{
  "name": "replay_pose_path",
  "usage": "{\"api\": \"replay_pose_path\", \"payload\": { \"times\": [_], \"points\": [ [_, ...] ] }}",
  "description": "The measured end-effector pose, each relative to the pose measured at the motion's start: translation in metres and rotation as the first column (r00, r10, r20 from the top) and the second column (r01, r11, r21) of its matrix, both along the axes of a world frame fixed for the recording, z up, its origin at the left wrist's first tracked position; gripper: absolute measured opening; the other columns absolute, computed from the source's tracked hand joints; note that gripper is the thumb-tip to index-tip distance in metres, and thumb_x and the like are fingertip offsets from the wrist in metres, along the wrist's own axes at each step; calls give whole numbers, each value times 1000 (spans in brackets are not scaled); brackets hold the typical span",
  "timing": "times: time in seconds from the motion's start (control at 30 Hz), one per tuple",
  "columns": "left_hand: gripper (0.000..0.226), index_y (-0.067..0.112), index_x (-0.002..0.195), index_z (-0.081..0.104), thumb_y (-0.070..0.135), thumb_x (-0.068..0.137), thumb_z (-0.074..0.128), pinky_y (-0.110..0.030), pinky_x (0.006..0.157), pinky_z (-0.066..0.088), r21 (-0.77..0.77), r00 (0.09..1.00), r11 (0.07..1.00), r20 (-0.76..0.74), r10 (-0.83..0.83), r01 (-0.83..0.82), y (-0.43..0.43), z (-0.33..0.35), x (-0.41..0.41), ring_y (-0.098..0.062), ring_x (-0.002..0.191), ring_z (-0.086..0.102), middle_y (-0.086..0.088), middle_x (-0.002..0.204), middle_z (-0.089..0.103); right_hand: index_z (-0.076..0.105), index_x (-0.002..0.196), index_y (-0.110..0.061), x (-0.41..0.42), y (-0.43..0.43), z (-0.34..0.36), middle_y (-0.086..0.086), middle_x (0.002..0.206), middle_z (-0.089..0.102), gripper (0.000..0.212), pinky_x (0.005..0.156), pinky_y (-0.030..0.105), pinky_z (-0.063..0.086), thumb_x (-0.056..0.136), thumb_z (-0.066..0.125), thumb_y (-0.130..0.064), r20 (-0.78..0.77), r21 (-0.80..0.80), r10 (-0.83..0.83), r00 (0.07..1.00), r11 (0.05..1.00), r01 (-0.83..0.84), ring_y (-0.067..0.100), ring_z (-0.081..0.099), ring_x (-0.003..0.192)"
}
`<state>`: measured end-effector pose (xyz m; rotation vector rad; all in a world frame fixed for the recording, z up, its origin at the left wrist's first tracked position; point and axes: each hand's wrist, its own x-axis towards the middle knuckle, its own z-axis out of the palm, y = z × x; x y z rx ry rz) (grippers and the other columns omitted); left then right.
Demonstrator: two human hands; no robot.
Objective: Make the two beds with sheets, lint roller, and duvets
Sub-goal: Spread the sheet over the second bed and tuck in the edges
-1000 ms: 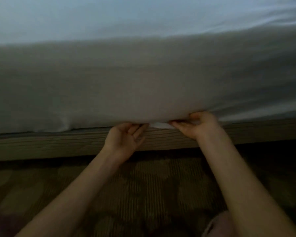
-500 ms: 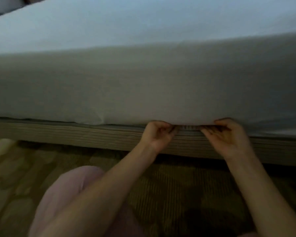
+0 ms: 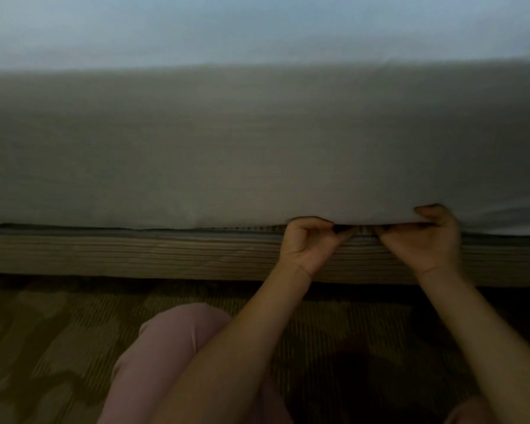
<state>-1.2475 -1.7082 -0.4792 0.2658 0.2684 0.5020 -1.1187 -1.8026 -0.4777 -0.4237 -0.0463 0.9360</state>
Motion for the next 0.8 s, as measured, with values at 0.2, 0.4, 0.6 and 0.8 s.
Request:
{"api": "replay_pose_path", "payload": {
  "times": [0.2, 0.4, 0.6, 0.8],
  "points": [
    [28, 8, 73, 49, -2, 54, 32, -38, 85, 45, -194, 955, 973, -288, 68, -127, -17, 23, 1, -26, 77, 52, -10, 81, 56, 63, 101, -11, -4, -12, 21, 9, 107, 70, 89, 89, 53, 50, 14, 79, -4, 65, -437, 134, 989, 895, -93, 29, 68, 94],
    [33, 6, 116, 54, 12, 92, 32, -35, 108, 28, -330, 903, 921, -298, -310, 207, -50, 39, 24, -24, 125, 47, -13, 125, 53, 55, 79, -9, -14, -40, 57, 7, 63, 67, 13, 74, 36, 40, 87, 47, -15, 116, -944, 330, 937, 330, 0, 23, 60, 67],
    [38, 1, 131, 47, 5, 96, 32, -38, 111, 28, -332, 914, 906, -214, -344, 263, -95, 41, 68, -24, 132, 42, -12, 137, 47, 43, 76, -5, 15, -80, 85, 12, 89, 54, 25, 103, 37, 37, 98, 34, -11, 228, -913, -157, 961, 308, 267, 26, 59, 104],
    [30, 0, 117, 51, 4, 96, 31, -40, 111, 27, -270, 901, 899, -172, -399, 346, -119, 29, 104, -28, 136, 38, -16, 145, 42, 47, 83, -4, 60, -140, 85, 13, 139, 47, 25, 105, 35, 35, 100, 30, -12, 297, -831, -333, 895, 371, 414, 25, 47, 128]
  ]
}}
